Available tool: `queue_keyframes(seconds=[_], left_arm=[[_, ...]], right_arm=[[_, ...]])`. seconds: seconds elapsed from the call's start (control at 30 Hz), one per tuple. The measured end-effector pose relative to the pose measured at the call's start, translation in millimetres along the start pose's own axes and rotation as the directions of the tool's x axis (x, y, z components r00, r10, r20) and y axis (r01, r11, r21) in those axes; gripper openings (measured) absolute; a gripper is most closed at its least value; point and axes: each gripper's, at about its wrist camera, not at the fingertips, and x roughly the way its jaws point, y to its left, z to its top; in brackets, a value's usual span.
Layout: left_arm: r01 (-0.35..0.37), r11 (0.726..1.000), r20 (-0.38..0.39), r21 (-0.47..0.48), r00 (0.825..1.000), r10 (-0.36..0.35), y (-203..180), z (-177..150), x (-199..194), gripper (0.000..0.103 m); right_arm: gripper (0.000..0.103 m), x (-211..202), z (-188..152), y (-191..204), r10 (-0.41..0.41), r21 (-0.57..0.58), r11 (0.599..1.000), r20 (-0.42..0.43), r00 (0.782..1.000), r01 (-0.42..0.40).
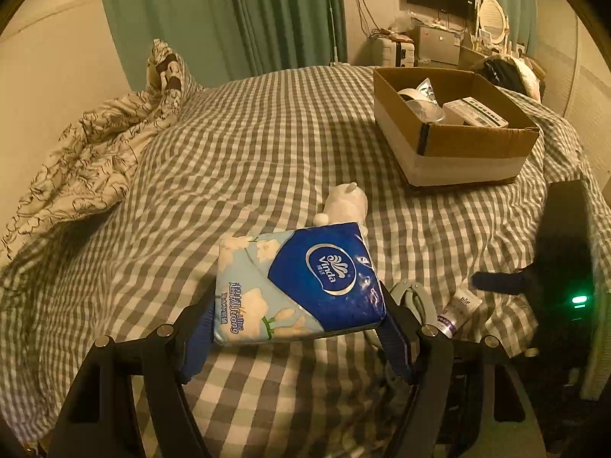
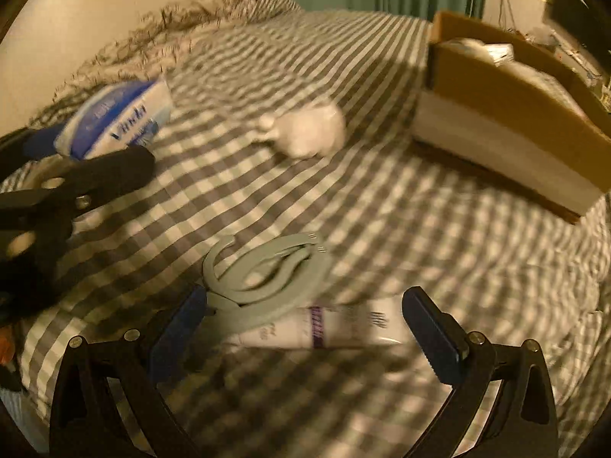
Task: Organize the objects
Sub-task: 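Grasp the grey plastic clip with the right tool while the left tool holds the tissues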
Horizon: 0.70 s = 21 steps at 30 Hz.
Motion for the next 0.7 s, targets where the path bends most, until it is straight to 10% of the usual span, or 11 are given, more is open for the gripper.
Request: queue_keyframes(seconds=[0.23, 0.43, 0.57, 0.7], left_arm=[[0.027, 0.998, 0.006, -0.060, 1.000, -0.027, 15, -2, 4, 0.076], [0.028, 0.998, 0.007, -0.064, 1.000, -0.028, 15, -3, 3, 0.076], [0.013, 0.998, 0.009, -0.057, 1.000, -0.012, 11, -3, 1, 0.076], [0.001, 0.999, 0.021, -0.052, 1.000, 0.000, 5, -3, -5, 0.076]], right_arm=[[0.100, 31, 3, 11, 0.044, 0.017, 0.999, -0.047, 0.998, -0.044], [0.069, 27, -1, 18, 0.059, -0.014, 0.998, -0.029, 0.998, -0.059], [0.026, 17, -6, 18, 0.051, -0.027, 0.998, -0.012, 0.999, -0.051], [0.023, -2, -9, 7, 0.030, 0.001, 1.000, 0.045, 0.999, -0.030]])
